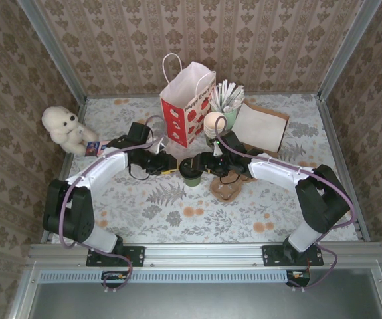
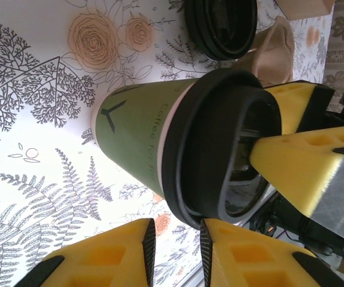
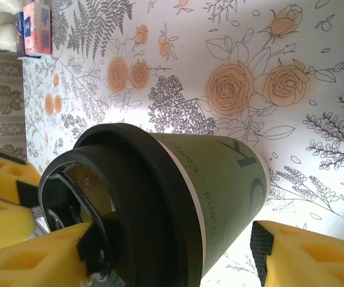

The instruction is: Pack the takeout coffee

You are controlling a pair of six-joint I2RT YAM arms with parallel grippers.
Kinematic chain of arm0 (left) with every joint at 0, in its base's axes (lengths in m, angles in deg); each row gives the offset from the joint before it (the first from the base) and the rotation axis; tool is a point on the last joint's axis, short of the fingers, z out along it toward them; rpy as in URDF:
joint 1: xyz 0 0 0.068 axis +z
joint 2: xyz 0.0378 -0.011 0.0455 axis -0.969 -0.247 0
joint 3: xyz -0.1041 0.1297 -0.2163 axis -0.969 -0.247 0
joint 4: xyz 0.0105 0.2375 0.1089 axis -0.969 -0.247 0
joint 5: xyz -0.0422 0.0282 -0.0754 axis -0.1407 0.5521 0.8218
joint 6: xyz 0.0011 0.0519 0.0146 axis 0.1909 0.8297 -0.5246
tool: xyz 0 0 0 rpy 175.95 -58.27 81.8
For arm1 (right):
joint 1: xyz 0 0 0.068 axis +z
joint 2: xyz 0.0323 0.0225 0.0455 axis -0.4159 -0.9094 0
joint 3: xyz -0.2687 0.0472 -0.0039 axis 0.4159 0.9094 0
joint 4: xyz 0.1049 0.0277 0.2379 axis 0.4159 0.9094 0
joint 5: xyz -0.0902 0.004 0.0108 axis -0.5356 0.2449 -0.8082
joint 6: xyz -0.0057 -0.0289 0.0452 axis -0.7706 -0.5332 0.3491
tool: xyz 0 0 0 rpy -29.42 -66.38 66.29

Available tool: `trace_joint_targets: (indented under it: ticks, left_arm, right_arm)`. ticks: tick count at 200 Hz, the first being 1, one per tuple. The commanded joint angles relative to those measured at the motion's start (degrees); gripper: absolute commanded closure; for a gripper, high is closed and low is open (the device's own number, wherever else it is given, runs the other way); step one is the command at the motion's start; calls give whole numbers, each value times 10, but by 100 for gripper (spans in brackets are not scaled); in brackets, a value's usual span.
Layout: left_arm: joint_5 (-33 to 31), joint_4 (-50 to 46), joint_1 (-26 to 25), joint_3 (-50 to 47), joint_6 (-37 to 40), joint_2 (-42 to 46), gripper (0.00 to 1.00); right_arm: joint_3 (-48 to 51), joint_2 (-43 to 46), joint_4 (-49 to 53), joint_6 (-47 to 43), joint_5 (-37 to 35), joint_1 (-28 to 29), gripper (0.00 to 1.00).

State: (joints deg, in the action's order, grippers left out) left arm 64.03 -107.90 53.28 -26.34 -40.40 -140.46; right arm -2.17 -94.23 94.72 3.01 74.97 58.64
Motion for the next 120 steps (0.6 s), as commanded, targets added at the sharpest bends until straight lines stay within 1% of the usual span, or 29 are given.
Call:
trace_joint_targets:
  ticks: [1,10,16,36,46,62,64,68,73,89,94,96,100,120]
  left_arm:
    - [-20,-26,3,18,18,21,68]
    - [-38,-33,4,20,14,25,63]
    - [-71,-40,5,22,11,28,60]
    - [-130,-48,11,21,-8,41,53]
    - [-148,-42,16,17,-19,46,51]
    - [-187,-41,23,13,-32,47,46]
    - [-193,-41,23,13,-33,46,46]
    - [-203,-42,24,12,-36,45,44]
    - [-217,-43,24,13,-38,42,41]
    - [-237,-45,23,12,-49,24,21]
    - [-240,-44,23,11,-52,18,17]
    - [-241,-43,22,11,-54,15,8]
    - [-245,-41,21,11,-58,11,1]
    - [-272,-34,12,12,-71,-12,0]
  right_arm:
    - [-13,6,24,-4,-12,4,27]
    - [-12,8,17,-9,-8,6,24]
    - [-12,11,13,-12,-10,7,22]
    - [-14,25,13,-31,-22,14,18]
    - [-16,30,17,-39,-26,15,16]
    - [-19,36,23,-50,-36,17,5]
    - [-20,37,24,-51,-39,18,2]
    - [-21,38,26,-53,-43,18,0]
    - [-22,40,29,-55,-49,19,0]
    - [-28,42,41,-68,-72,26,0]
    - [-33,40,48,-75,-81,28,0]
    - [-36,39,52,-78,-85,29,0]
    - [-40,36,60,-84,-91,31,0]
    - [-63,20,87,-114,-112,42,0]
